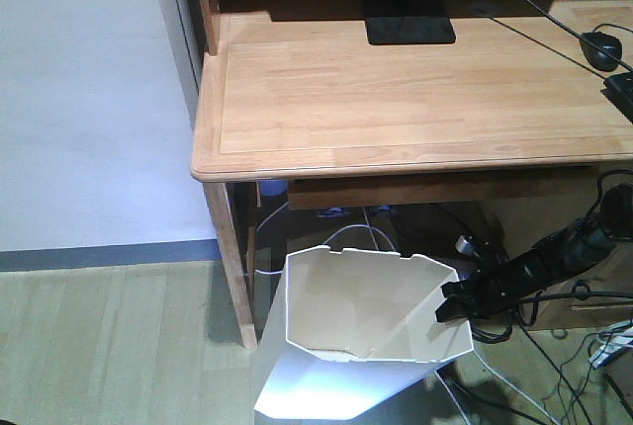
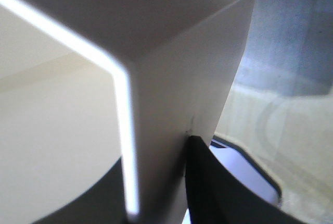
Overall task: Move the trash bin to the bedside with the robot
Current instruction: 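Lift the bin with the right gripper and drive away from the desk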
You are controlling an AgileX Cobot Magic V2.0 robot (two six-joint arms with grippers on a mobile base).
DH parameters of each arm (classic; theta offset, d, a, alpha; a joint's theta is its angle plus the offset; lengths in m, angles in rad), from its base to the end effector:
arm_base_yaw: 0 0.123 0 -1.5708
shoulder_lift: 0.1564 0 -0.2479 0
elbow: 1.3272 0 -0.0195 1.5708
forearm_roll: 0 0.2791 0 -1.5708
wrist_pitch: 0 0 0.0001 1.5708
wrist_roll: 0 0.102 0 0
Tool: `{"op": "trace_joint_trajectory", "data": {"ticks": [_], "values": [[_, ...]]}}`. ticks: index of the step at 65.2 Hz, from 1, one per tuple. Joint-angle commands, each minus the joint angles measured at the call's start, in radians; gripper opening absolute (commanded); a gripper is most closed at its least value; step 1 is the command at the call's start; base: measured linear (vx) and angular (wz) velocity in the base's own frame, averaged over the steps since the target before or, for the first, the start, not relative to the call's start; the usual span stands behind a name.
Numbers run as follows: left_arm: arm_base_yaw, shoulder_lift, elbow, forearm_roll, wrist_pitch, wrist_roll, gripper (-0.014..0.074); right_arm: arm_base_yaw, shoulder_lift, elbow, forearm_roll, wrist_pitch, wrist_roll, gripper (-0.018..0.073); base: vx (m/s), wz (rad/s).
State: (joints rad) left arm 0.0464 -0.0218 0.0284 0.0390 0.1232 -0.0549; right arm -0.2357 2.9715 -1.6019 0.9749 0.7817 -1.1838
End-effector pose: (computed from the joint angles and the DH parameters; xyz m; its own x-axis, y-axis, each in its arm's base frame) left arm 0.1327 0.0067 0.1937 -0.0416 -0.0181 -0.9990 -0.0518 0.9985 -0.0160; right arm 0.3327 -0.0187 -0.2164 -0.9977 -0.0669 -0.0058 -0.0566 0.7909 0.6094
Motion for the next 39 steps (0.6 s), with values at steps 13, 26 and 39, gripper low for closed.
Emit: {"op": "trace_joint_trajectory", "data": {"ticks": [13, 26, 39], "values": [[0.0, -0.005, -0.021, -0.005, -0.072, -0.004, -0.0006, -0.004, -0.095, -0.012, 0.064, 0.247, 0.023, -0.0005, 0.0, 0.0], [0.0, -0.005, -0.021, -0.005, -0.072, -0.004, -0.0006, -0.004, -0.095, -0.012, 0.064, 0.247, 0.023, -0.0005, 0.0, 0.0], [0.0, -0.005, -0.021, -0.005, -0.072, -0.004, -0.0006, -0.004, -0.095, -0.012, 0.064, 0.247, 0.023, -0.0005, 0.0, 0.0]]}}
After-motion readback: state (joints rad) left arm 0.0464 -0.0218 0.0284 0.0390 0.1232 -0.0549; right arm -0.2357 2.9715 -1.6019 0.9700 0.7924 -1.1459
